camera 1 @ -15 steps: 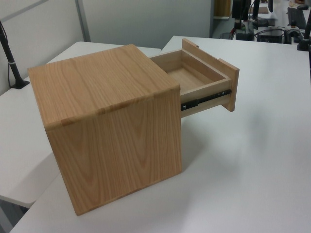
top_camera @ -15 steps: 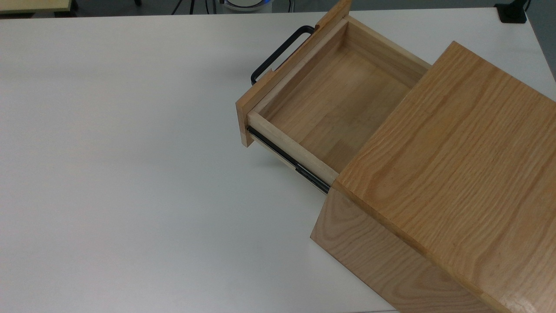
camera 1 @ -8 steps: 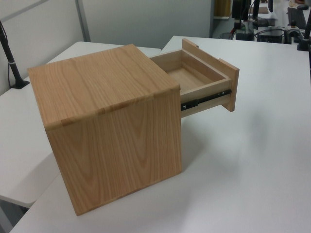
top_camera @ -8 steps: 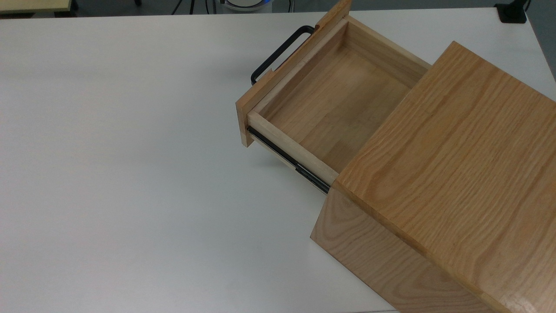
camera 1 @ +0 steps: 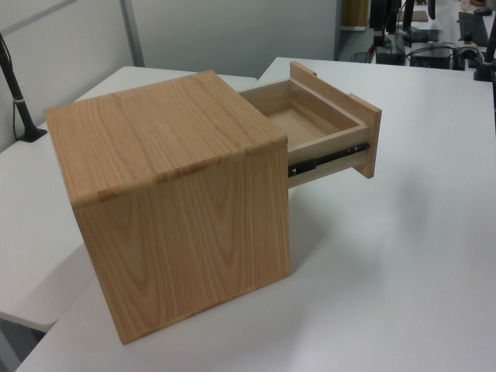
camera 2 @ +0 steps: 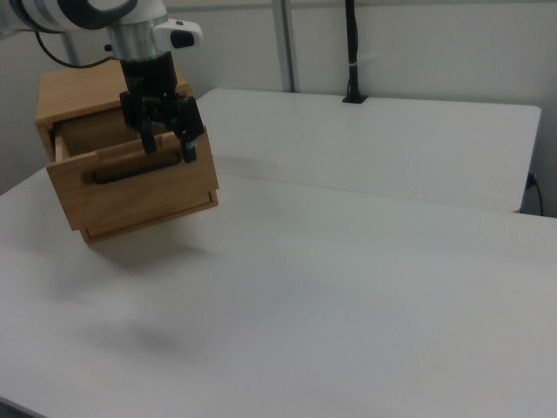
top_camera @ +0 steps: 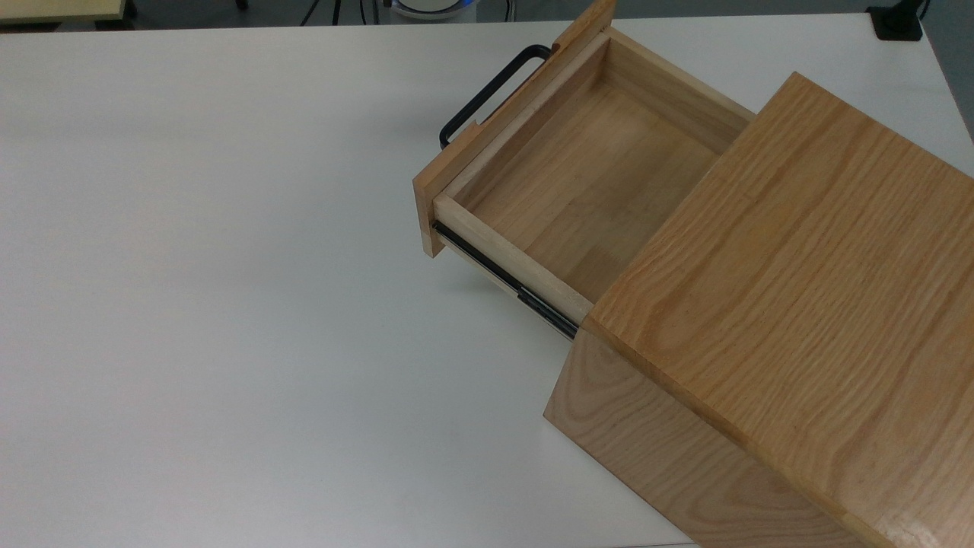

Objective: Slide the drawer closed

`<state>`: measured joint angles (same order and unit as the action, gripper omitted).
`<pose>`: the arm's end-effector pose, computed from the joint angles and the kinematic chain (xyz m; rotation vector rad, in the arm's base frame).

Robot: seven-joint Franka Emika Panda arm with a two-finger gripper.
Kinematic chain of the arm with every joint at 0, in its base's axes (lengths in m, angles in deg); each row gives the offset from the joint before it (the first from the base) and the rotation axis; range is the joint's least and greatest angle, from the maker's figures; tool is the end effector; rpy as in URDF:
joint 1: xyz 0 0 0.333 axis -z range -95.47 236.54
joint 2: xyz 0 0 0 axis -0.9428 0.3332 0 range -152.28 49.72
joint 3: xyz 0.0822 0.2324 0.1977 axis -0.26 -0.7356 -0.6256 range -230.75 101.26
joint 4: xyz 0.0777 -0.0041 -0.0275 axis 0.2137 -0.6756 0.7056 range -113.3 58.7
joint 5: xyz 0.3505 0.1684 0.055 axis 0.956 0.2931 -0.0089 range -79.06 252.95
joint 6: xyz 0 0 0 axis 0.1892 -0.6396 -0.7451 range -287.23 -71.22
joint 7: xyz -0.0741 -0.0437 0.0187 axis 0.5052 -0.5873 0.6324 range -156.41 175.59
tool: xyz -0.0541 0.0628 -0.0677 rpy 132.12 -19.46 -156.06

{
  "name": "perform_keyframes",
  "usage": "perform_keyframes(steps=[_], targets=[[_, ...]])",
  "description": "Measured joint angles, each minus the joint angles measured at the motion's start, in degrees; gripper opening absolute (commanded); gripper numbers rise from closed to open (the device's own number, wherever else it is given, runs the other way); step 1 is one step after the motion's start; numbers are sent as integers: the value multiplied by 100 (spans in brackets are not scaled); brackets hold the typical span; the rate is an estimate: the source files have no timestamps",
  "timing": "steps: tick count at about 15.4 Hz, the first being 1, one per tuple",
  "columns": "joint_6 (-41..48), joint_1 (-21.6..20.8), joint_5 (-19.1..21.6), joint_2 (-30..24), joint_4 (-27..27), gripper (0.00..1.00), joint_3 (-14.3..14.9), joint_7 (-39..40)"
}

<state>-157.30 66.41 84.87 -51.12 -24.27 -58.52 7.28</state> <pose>0.5464 -0.0240 0.6404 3.1021 -0.1233 -0.0556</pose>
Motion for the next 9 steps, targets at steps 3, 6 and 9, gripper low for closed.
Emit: perform_keyframes(steps=[3, 6, 9], targets=[[-7, 5, 200, 3, -2, 100, 0, -350], [-132, 8, 347, 16, -77, 100, 0, -899], [-152, 6, 366, 57, -149, 79, -8, -786]])
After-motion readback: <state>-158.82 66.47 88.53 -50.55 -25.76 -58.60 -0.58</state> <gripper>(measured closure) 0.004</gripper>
